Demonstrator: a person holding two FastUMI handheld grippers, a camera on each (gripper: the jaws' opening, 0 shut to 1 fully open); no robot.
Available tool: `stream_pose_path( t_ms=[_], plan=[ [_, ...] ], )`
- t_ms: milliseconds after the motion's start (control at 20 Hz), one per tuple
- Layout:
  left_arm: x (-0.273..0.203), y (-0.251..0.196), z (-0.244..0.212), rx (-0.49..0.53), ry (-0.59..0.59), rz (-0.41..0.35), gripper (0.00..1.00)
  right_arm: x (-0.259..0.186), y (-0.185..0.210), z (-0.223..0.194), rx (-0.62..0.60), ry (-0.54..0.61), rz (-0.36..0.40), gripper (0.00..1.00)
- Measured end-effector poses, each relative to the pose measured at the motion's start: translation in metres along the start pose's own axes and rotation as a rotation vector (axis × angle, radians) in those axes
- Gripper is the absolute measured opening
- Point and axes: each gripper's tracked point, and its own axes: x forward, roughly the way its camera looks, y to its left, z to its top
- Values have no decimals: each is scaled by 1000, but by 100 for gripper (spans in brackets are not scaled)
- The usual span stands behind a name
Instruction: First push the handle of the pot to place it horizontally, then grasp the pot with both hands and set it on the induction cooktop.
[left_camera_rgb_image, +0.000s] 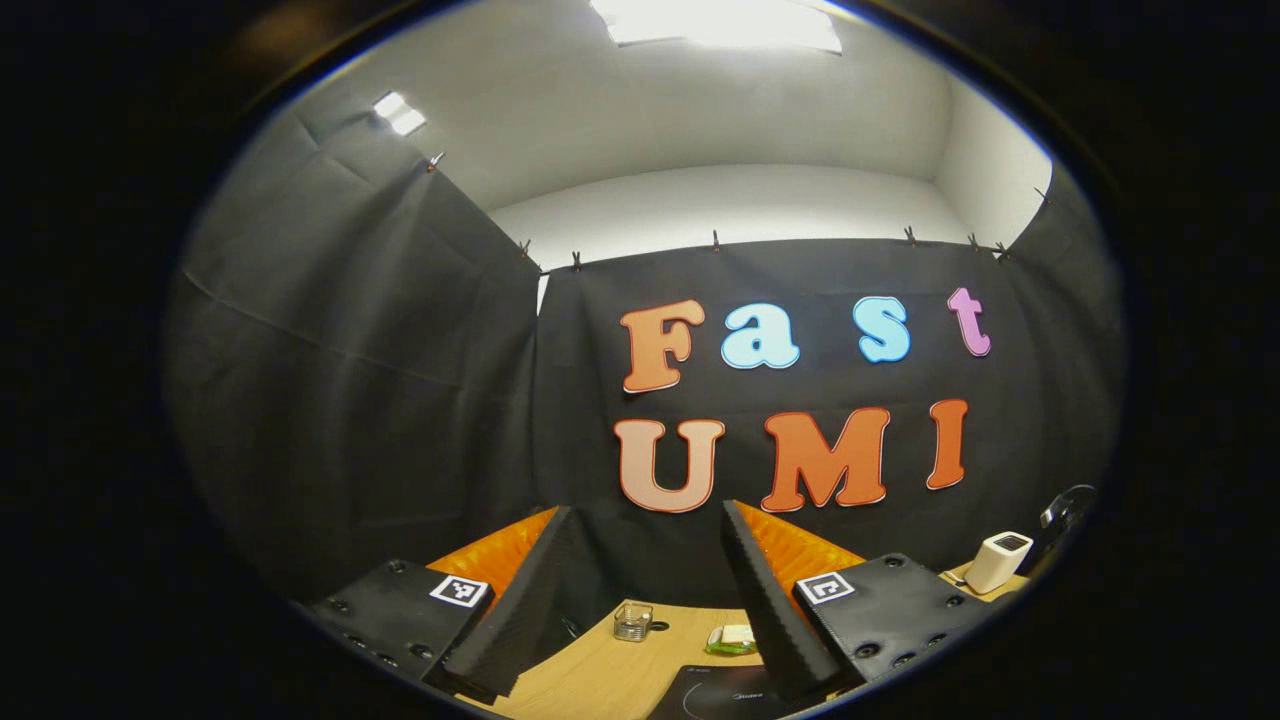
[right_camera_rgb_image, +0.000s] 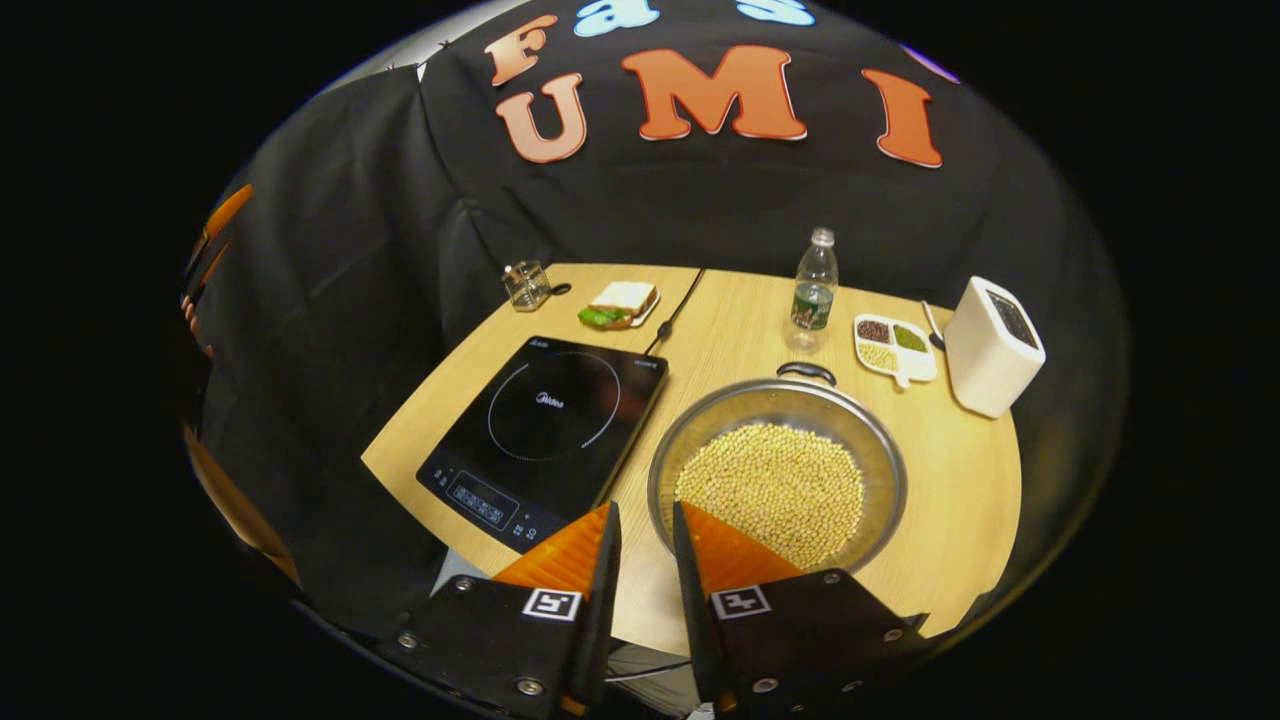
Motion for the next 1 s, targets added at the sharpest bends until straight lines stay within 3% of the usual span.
stream_pose_path(
  t_ms=[200, 450, 1000],
  plan=[
    [1, 0, -1, 1, 4, -9, 96, 31, 2, -38, 11, 117, 6, 15],
    [-2, -7, 12, 21, -30, -22, 98, 58, 2, -78, 1, 223, 10, 0],
    [-3, -9, 8, 34, -27, -13, 96, 98, -10, -123, 61, 352, 3, 0]
  ],
)
